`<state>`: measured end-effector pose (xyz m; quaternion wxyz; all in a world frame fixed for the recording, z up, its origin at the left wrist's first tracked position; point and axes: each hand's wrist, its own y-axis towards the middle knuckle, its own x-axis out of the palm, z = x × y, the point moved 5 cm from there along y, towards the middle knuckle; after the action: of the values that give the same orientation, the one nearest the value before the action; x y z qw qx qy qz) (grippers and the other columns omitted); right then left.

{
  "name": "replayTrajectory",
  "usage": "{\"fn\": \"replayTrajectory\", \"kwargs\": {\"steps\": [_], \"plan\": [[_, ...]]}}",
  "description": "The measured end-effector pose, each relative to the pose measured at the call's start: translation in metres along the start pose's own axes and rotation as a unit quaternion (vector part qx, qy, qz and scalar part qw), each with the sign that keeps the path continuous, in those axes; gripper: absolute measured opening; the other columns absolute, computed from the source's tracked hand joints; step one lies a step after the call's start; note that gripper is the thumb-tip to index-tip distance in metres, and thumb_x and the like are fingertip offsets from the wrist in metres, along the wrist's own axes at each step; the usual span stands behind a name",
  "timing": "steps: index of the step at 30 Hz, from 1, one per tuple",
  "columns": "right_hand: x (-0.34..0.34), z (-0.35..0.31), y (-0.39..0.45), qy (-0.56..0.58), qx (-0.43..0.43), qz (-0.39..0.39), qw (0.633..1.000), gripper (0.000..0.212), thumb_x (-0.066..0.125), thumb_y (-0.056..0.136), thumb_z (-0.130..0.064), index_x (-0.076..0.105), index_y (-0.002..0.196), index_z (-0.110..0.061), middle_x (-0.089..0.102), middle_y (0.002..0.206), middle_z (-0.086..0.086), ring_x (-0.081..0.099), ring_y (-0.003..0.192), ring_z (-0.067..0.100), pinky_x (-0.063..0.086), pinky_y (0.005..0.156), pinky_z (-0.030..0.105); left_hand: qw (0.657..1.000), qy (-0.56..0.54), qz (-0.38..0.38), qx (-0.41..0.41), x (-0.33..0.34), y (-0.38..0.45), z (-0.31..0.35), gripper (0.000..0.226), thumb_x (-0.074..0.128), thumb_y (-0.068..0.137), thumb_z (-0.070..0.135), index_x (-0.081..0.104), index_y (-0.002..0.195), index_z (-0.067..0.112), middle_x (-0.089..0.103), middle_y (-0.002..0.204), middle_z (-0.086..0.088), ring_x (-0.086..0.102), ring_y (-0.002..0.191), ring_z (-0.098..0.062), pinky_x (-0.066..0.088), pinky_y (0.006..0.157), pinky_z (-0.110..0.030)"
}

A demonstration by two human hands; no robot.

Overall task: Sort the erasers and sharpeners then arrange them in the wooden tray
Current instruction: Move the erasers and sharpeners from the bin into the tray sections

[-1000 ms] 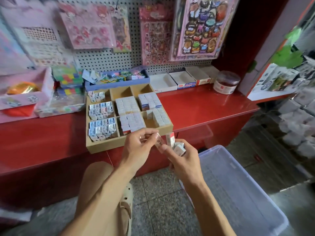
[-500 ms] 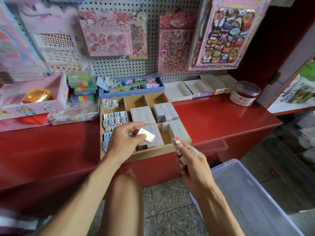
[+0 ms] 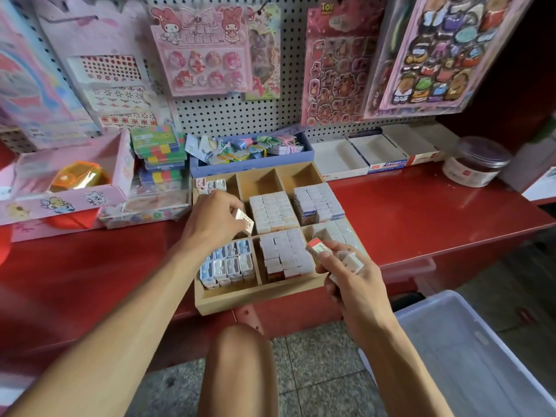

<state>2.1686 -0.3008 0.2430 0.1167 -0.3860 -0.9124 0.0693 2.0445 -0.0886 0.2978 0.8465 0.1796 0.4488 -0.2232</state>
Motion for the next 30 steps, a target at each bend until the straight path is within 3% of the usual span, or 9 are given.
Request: {"fn": "replayTrajectory", "kwargs": {"steps": [2, 8, 14, 18, 22, 27, 30], "plan": [[0.0, 0.001, 0.002, -0.001, 0.0, 0.001, 1.0, 0.017, 0.068, 0.094, -0.016, 0.07, 0.11, -0.017, 0.065, 0.069, 0.0, 0.044, 0.05, 0.009, 0.035, 0.044, 0.019, 0.999, 0.033, -0.006, 0.015, 0.006, 0.002, 0.005, 0.02, 0.08, 0.075, 0.013, 0.076, 0.093, 0.005, 0.073, 0.1, -0.011, 0.065, 0.093, -0.026, 0.049, 0.08, -0.034], [-0.004, 0.001, 0.002, 0.001, 0.002, 0.004, 1.0, 0.017, 0.067, 0.094, -0.015, 0.071, 0.109, -0.019, 0.066, 0.07, 0.001, 0.045, 0.051, 0.009, 0.035, 0.045, 0.019, 0.997, 0.023, -0.076, 0.001, 0.016, 0.013, 0.002, 0.046, 0.086, 0.072, 0.019, 0.071, 0.115, 0.013, 0.068, 0.117, -0.005, 0.061, 0.102, -0.017, 0.044, 0.085, -0.026], [-0.009, 0.001, 0.002, 0.001, 0.002, 0.008, 1.0, 0.02, 0.063, 0.094, -0.009, 0.071, 0.109, -0.02, 0.067, 0.069, 0.0, 0.045, 0.051, 0.01, 0.034, 0.042, 0.017, 0.992, -0.012, -0.122, 0.025, 0.019, 0.017, 0.002, 0.038, 0.077, 0.081, 0.017, 0.069, 0.117, 0.015, 0.064, 0.11, 0.004, 0.057, 0.1, -0.007, 0.041, 0.084, -0.023], [-0.013, 0.001, 0.002, -0.003, 0.007, 0.006, 1.0, 0.02, 0.063, 0.095, -0.009, 0.07, 0.109, -0.022, 0.069, 0.074, 0.002, 0.044, 0.05, 0.011, 0.033, 0.041, 0.02, 0.992, -0.014, -0.123, 0.016, 0.025, 0.021, -0.007, 0.022, 0.074, 0.085, 0.021, 0.072, 0.106, 0.019, 0.068, 0.106, 0.001, 0.063, 0.098, -0.012, 0.05, 0.087, -0.03], [-0.015, 0.001, 0.0, -0.011, 0.006, 0.005, 1.0, 0.019, 0.063, 0.095, -0.009, 0.07, 0.107, -0.022, 0.069, 0.077, 0.005, 0.044, 0.049, 0.01, 0.033, 0.042, 0.021, 0.99, -0.001, -0.137, 0.027, 0.031, 0.023, -0.005, 0.026, 0.073, 0.087, 0.017, 0.071, 0.112, 0.012, 0.066, 0.105, 0.0, 0.062, 0.096, -0.013, 0.05, 0.091, -0.03], [-0.009, -0.003, -0.005, -0.017, -0.002, -0.011, 1.0, 0.014, 0.064, 0.095, -0.011, 0.067, 0.107, -0.019, 0.075, 0.08, 0.004, 0.044, 0.051, 0.01, 0.035, 0.044, 0.021, 0.994, -0.006, -0.101, 0.03, 0.032, 0.016, -0.008, 0.031, 0.078, 0.081, 0.018, 0.071, 0.111, 0.012, 0.069, 0.105, -0.003, 0.063, 0.089, -0.012, 0.053, 0.088, -0.031], [-0.007, -0.002, -0.007, -0.026, -0.006, -0.017, 1.0, 0.013, 0.07, 0.092, -0.015, 0.066, 0.103, -0.019, 0.075, 0.089, 0.015, 0.045, 0.051, 0.01, 0.037, 0.045, 0.02, 0.998, -0.04, -0.03, 0.041, 0.023, 0.004, -0.001, 0.016, 0.073, 0.085, 0.025, 0.073, 0.1, 0.019, 0.071, 0.092, 0.005, 0.064, 0.081, -0.005, 0.052, 0.077, -0.024]]}}
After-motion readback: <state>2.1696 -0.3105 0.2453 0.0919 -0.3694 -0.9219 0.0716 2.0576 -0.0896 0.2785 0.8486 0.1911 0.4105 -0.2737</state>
